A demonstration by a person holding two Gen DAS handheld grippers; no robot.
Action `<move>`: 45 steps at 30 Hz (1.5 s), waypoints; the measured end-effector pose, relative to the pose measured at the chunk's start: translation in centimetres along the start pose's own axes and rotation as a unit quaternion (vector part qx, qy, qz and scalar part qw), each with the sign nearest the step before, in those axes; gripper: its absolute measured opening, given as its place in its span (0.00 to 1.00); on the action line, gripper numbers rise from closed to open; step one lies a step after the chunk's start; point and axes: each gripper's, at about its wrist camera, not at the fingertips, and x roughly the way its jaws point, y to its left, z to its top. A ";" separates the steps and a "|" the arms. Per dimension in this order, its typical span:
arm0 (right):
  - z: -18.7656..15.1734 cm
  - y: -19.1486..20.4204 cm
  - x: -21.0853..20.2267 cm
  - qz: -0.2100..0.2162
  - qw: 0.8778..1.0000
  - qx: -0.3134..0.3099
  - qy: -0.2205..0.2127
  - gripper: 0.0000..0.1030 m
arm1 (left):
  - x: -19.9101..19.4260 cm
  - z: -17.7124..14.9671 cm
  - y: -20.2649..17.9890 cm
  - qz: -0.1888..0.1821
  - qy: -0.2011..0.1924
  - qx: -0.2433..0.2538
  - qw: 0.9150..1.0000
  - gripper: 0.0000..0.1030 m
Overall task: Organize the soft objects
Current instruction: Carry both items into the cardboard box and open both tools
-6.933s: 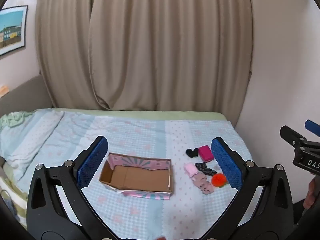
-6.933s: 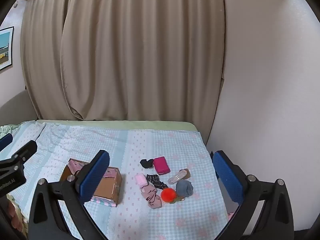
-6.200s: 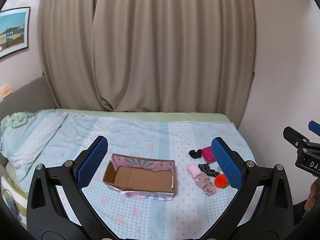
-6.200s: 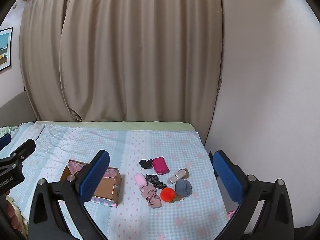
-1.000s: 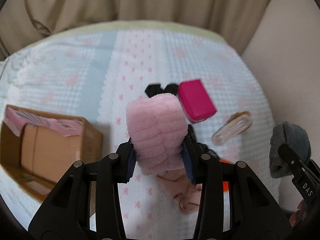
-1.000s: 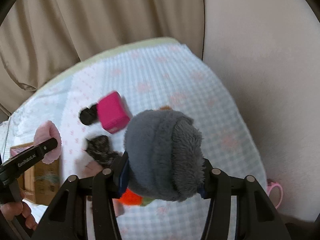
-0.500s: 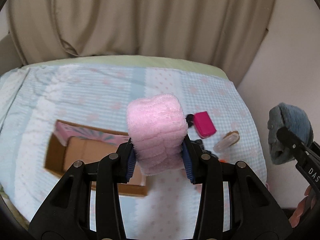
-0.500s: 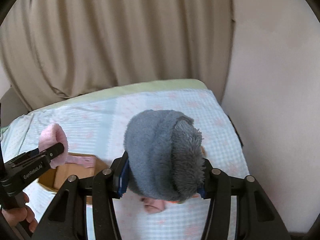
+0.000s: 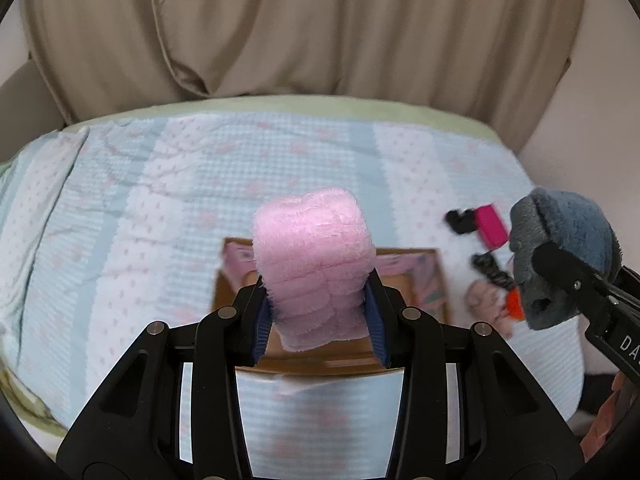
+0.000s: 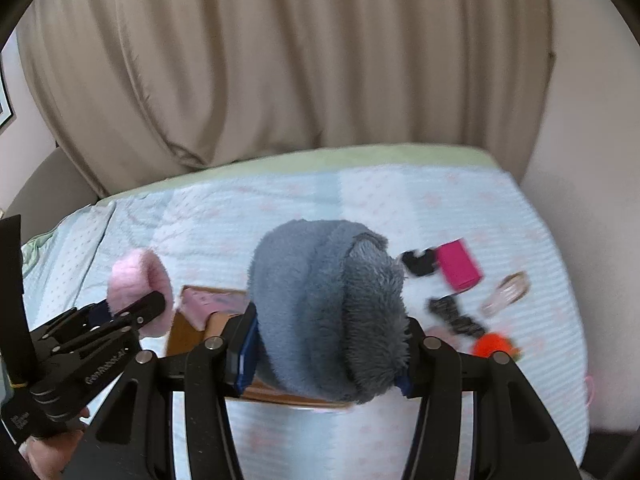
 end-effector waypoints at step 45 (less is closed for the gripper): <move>-4.2 3.0 26.7 0.003 0.960 0.049 0.276 1.00 | 21.4 -3.8 1.2 -0.039 0.219 0.112 0.969 1.00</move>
